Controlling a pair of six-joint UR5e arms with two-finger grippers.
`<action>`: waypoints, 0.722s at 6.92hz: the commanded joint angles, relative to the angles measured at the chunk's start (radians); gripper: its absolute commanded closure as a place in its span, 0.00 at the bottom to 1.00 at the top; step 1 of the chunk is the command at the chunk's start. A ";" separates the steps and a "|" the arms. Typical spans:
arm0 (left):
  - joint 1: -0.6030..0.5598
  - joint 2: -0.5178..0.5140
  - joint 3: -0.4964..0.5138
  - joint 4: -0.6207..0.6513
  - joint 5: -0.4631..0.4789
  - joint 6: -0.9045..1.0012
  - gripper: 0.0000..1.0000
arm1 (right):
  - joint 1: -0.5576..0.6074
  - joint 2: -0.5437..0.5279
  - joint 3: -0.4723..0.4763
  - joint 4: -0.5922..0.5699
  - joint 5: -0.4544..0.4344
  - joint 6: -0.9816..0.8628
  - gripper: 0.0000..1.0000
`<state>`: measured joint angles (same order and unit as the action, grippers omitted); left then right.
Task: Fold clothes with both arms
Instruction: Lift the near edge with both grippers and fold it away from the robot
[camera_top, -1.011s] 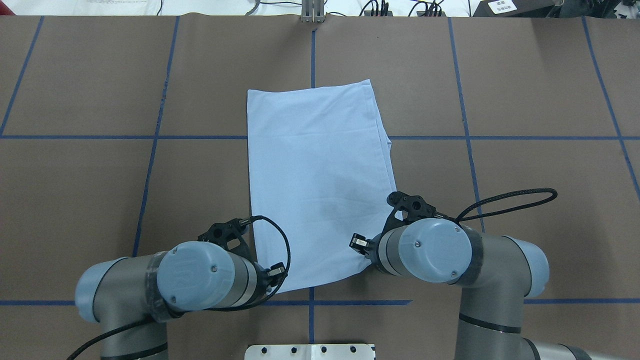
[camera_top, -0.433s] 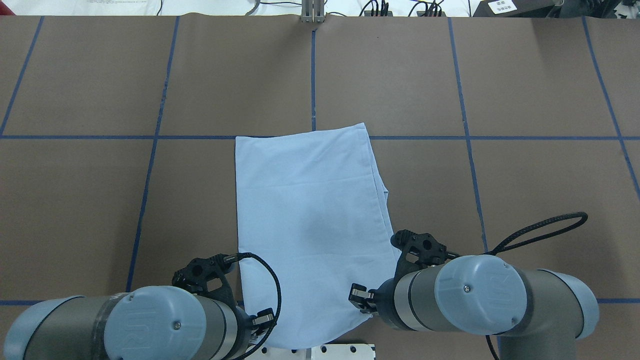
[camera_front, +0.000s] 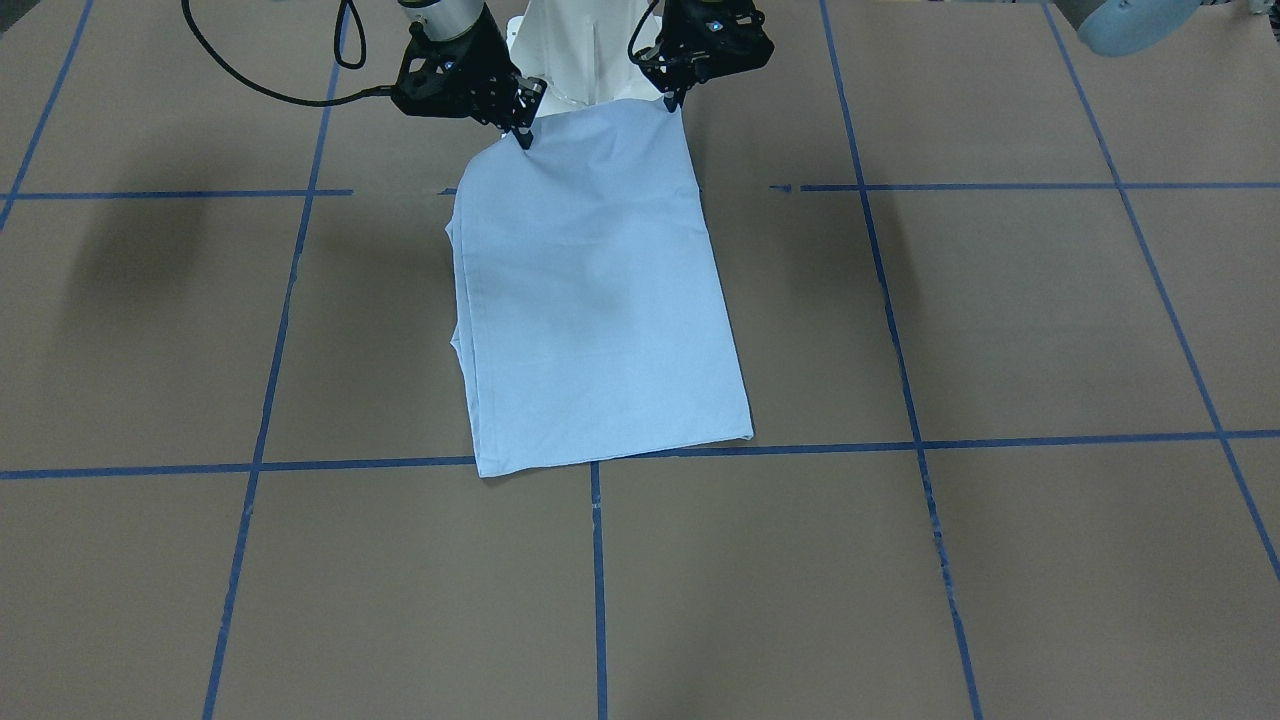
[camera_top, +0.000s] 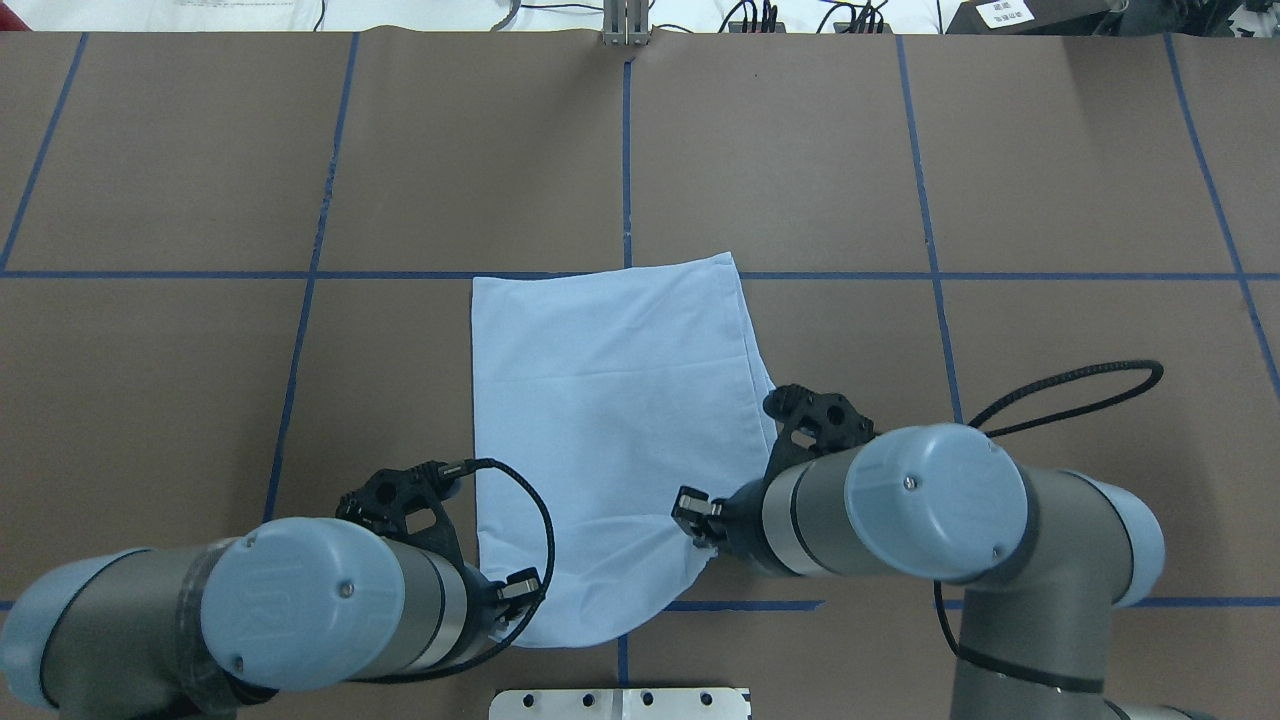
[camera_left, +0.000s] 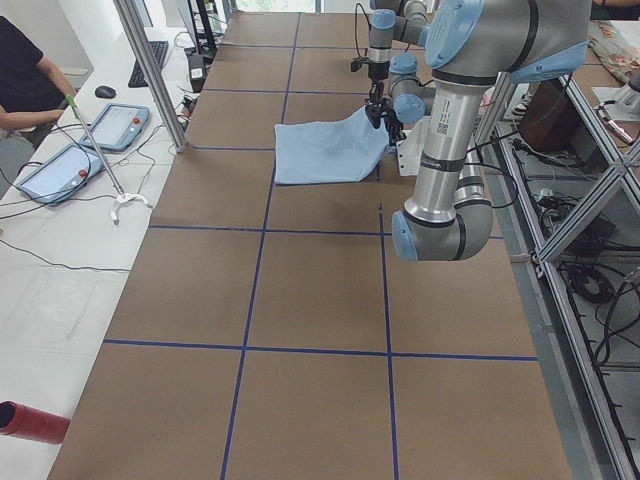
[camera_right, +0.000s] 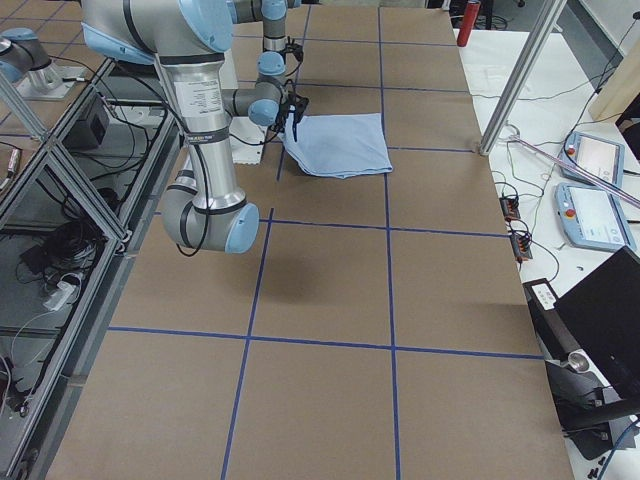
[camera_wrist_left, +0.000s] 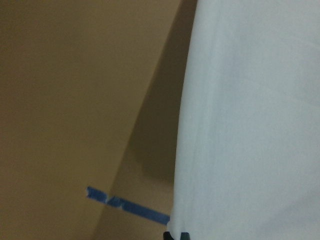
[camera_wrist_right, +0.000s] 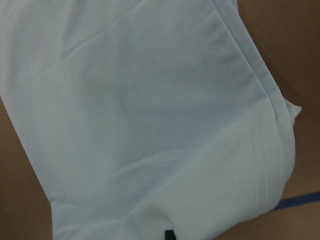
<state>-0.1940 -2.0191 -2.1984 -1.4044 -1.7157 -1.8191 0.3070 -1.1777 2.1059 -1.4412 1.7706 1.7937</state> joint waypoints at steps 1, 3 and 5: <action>-0.121 -0.010 0.032 -0.005 -0.008 0.110 1.00 | 0.125 0.080 -0.125 0.002 0.003 -0.049 1.00; -0.197 -0.036 0.158 -0.110 -0.009 0.132 1.00 | 0.170 0.166 -0.266 0.004 0.004 -0.071 1.00; -0.240 -0.046 0.241 -0.214 -0.009 0.132 1.00 | 0.194 0.209 -0.318 0.004 0.006 -0.076 1.00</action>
<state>-0.4002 -2.0572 -2.0048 -1.5667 -1.7241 -1.6888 0.4831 -1.0018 1.8279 -1.4375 1.7750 1.7215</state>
